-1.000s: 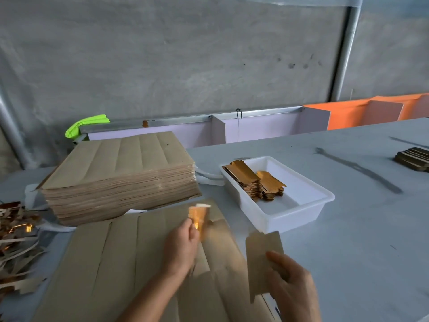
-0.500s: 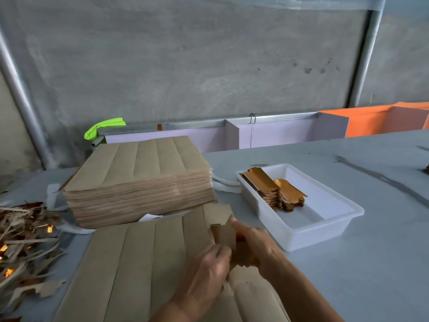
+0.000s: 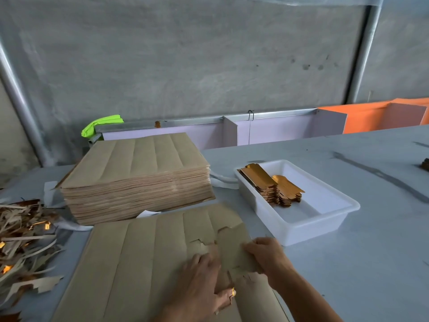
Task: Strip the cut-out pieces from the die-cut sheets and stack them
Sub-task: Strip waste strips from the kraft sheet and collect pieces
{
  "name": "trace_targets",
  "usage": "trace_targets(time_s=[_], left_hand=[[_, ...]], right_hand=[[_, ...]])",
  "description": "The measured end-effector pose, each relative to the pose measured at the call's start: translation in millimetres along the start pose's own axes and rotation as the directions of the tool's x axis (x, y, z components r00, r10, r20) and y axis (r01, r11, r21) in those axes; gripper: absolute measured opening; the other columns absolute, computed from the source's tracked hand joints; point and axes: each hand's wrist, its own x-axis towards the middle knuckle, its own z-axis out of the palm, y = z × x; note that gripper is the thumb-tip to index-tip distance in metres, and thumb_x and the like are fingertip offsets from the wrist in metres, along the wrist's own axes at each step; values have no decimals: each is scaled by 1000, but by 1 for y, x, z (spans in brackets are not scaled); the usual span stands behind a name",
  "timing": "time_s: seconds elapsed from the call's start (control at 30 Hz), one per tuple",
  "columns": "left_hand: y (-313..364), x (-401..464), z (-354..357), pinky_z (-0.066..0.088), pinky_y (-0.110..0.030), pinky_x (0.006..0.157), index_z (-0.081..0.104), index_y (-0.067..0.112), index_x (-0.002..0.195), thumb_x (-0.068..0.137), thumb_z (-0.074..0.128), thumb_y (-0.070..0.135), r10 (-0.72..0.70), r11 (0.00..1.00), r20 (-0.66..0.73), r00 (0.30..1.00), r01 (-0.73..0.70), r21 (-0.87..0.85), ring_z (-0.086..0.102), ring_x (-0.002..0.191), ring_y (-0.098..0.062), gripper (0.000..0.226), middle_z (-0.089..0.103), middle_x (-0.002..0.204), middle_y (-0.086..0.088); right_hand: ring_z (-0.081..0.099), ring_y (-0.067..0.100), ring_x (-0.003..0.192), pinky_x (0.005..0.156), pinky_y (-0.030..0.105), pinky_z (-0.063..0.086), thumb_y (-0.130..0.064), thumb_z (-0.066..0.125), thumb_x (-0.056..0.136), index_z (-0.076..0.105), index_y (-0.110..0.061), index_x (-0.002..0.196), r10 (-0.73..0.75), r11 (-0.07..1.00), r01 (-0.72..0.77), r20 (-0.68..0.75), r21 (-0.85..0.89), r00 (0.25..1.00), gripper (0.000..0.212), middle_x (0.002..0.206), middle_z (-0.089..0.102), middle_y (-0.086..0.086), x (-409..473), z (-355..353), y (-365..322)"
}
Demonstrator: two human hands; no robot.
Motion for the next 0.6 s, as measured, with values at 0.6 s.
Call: trace_targets(time_s=[0.6], left_hand=[[-4,-4,-26,35,-24,100,48,24,131,84,57,31,-45,944,162,986,95,-316,40,128,-15,48,46,136,4]], right_hand=[[61,21,61,43,25,52,-8,67,84,61,4,89,142,842,-199,149,501,979,14,72,63,16,-11,-40,13]])
